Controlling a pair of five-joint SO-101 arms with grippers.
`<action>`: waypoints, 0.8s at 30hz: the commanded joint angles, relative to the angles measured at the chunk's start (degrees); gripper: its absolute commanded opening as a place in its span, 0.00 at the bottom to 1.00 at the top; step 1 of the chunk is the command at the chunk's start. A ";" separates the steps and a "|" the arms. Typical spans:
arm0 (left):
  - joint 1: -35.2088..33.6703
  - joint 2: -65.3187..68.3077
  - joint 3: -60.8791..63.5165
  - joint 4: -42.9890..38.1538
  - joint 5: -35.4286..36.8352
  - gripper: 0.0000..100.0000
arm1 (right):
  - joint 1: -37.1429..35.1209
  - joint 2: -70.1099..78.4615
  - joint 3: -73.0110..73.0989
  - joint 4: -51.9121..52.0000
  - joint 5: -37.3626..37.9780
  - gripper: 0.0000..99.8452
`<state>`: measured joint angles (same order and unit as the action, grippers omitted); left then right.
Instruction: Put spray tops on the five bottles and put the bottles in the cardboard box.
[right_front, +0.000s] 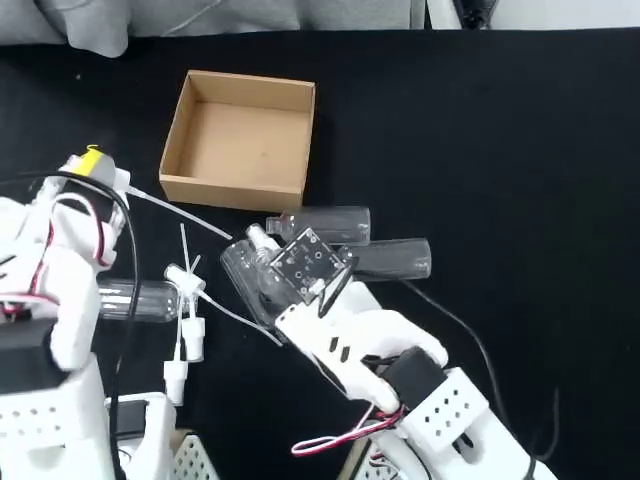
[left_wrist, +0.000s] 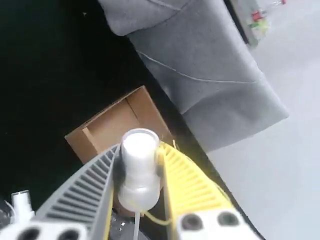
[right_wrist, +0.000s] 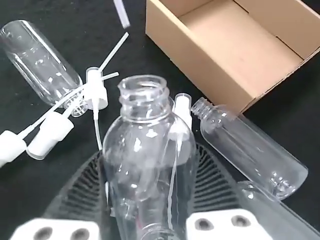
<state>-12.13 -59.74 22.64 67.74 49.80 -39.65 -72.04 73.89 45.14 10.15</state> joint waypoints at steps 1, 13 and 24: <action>3.38 -4.57 -2.68 0.09 0.44 0.03 | -1.32 -1.45 0.48 -3.08 2.02 0.05; 8.04 -5.80 0.13 0.09 0.35 0.03 | -1.05 -1.45 5.85 -10.90 6.15 0.05; 7.69 -6.33 4.70 0.09 0.26 0.03 | -0.88 -1.45 5.85 -10.90 5.89 0.05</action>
<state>-4.92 -64.92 27.47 67.74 49.80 -39.82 -72.13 80.31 36.09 15.60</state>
